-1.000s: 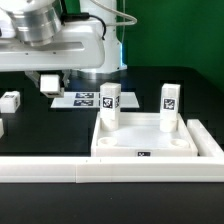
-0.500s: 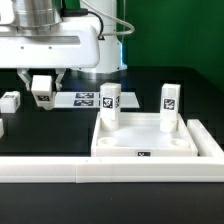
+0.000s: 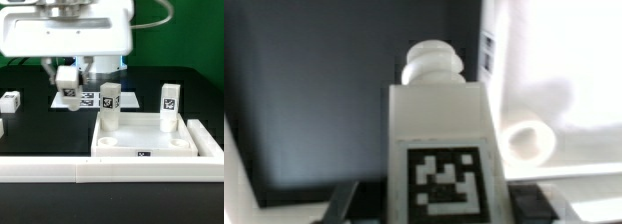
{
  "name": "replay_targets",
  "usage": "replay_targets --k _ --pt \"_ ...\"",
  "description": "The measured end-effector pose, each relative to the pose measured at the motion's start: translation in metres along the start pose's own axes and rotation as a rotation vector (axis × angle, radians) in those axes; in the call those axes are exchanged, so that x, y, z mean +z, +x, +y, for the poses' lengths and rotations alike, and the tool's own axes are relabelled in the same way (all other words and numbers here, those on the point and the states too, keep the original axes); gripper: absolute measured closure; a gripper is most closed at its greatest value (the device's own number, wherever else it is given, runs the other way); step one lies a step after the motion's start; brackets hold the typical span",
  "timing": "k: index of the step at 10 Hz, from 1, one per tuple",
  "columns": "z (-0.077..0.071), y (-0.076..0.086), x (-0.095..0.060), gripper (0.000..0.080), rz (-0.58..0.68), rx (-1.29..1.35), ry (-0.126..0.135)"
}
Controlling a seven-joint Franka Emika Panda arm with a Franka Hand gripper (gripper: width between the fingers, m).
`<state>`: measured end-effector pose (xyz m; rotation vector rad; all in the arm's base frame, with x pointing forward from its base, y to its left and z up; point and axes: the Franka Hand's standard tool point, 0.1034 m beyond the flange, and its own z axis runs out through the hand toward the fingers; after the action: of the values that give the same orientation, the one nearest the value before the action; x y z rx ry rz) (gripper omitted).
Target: Assemble square table
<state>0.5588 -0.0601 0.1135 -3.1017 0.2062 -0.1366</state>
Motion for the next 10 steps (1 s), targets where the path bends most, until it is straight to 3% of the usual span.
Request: replay_targets --k 1,5,6,10 --pt "-0.015 0.004 0.002 0.0509 0.025 -0.008 -0.006" --pt "-0.015 0.002 0.004 0.0509 0.023 -0.029 -0.007" --pt "-0.021 0.001 0.005 0.0509 0.026 -0.032 -0.003" --pt "-0.084 0.019 0.000 0.0509 0.078 -0.061 0.032"
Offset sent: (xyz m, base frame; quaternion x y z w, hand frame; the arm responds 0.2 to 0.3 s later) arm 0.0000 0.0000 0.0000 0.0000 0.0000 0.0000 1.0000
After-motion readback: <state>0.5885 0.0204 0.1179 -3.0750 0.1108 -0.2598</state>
